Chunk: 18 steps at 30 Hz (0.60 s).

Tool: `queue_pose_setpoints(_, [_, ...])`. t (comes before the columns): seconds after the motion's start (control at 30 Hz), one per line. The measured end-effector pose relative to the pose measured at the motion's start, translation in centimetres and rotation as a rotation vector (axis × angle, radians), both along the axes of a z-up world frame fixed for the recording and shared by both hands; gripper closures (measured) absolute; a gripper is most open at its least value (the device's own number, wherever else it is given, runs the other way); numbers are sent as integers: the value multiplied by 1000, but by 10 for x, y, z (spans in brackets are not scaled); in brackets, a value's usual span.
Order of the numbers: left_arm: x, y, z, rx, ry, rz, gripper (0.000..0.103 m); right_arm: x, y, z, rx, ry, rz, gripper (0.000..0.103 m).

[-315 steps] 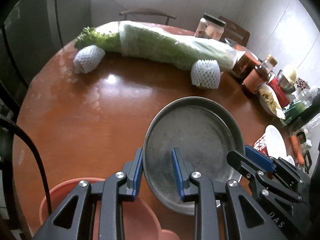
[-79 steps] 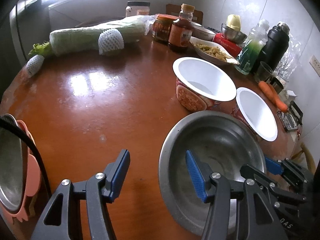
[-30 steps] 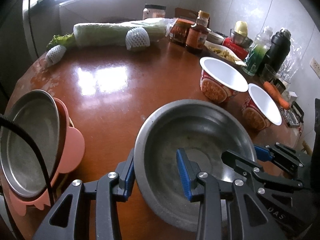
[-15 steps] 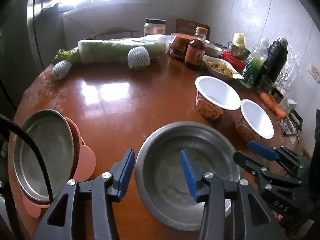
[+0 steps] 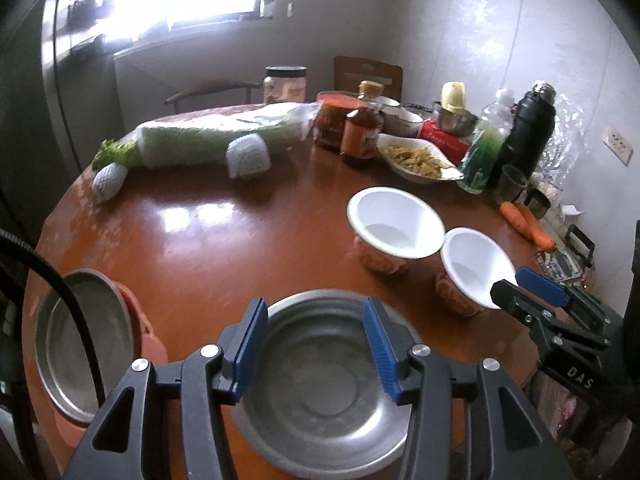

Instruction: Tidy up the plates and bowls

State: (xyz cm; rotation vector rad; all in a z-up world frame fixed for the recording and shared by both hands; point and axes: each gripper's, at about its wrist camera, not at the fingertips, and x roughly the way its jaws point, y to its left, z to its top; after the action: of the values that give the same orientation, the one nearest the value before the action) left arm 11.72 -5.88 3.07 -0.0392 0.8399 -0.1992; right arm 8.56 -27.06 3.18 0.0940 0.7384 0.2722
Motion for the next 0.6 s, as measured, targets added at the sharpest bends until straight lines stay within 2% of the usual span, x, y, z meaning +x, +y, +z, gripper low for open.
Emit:
queue_pose_setpoints(0.13, [5,-21,6,-1,-12,-35,52,4,-21,3,6,-9,-41,44])
queue_pose_setpoints(0.6, [38,-88,-5,-31,56,-112,51,19,-71,-4,9,13,-129,44])
